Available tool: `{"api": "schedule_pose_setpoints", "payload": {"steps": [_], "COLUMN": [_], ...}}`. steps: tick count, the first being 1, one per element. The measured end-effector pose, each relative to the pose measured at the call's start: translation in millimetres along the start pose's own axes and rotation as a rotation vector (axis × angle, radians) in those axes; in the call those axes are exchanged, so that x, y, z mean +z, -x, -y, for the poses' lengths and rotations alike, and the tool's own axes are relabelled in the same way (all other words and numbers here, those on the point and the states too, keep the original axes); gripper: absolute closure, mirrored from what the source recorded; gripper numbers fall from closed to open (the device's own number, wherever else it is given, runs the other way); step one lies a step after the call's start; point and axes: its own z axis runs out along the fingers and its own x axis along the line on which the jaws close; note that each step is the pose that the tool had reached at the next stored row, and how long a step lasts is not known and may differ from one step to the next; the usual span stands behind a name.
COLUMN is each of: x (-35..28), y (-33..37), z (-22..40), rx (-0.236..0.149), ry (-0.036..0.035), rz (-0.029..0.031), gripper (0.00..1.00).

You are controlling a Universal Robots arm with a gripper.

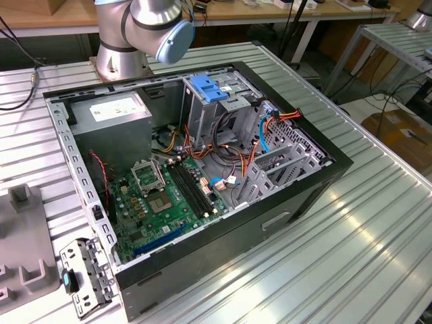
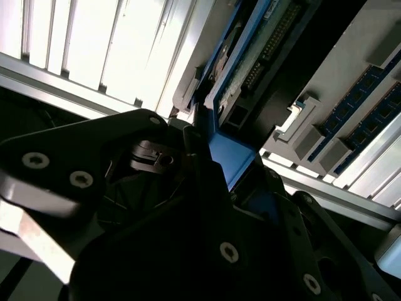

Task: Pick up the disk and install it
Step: 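Pick up the disk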

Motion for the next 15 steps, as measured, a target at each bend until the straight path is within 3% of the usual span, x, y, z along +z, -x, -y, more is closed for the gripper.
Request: {"api": "schedule_pose_setpoints", "payload": {"steps": [10,15], "x": [0.1,0.1], "y": [0.0,0.0], "z": [0.0,0.0], "rx": [0.0,-0.02], "ry": [0.0,0.0], "rz": [-0.0002,-0.0003], "gripper": [0.62,0.62]}}
